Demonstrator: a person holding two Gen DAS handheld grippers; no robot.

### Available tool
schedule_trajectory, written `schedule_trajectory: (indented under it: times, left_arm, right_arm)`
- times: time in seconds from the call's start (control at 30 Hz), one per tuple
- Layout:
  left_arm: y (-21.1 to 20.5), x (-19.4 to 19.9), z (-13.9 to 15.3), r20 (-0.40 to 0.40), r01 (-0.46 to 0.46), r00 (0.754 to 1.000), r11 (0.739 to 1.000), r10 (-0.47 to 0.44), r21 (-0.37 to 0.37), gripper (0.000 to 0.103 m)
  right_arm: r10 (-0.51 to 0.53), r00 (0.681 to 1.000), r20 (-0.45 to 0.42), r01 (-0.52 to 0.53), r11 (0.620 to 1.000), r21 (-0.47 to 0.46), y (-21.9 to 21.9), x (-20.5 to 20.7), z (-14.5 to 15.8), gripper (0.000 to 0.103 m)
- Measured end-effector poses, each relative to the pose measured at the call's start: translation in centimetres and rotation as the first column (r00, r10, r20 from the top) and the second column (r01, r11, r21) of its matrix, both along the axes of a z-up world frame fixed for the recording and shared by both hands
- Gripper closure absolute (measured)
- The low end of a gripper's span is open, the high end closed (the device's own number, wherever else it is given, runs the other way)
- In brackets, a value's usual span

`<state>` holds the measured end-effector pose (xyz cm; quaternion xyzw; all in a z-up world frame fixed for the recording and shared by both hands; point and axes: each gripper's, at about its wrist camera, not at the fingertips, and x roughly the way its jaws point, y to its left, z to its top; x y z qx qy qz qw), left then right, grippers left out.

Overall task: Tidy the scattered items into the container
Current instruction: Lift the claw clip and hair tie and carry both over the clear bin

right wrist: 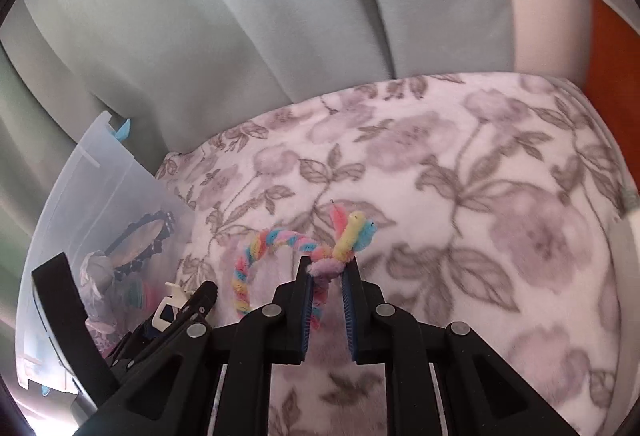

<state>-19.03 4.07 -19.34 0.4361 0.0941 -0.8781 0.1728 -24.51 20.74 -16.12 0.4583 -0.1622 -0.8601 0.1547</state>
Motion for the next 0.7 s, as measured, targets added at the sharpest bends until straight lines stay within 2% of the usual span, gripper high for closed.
schedule_trajectory:
  times: [0.13, 0.3, 0.5, 0.7]
  left_arm:
    - [1.1, 1.0, 0.5, 0.049, 0.053, 0.997, 0.999, -0.053, 0.009, 0.045]
    - [2.4, 3.5, 2.0, 0.082, 0.133, 0.987, 0.99, -0.136, 0.043, 0.045]
    - [3.0, 7.2, 6.2, 0.033, 0.217, 0.975, 0.976, -0.218, 0.022, 0.045]
    - [2.6, 10.2, 11.2, -0.062, 0.267, 0.962, 0.964, -0.266, 0.0, 0.045]
  right_arm:
    - [-0.075, 0.997, 0.032, 0.077, 0.996, -0.055, 1.9, 3.5, 0.5, 0.088]
    - [-0.1, 0.994, 0.032, 0.102, 0.992, -0.08, 3.2, 7.9, 2.6, 0.088]
    - [-0.13, 0.991, -0.015, 0.128, 0.988, -0.09, 3.3, 12.3, 5.8, 0.088]
    - [-0.171, 0.983, -0.065, 0.162, 0.978, -0.129, 3.3, 15.6, 9.2, 0.088]
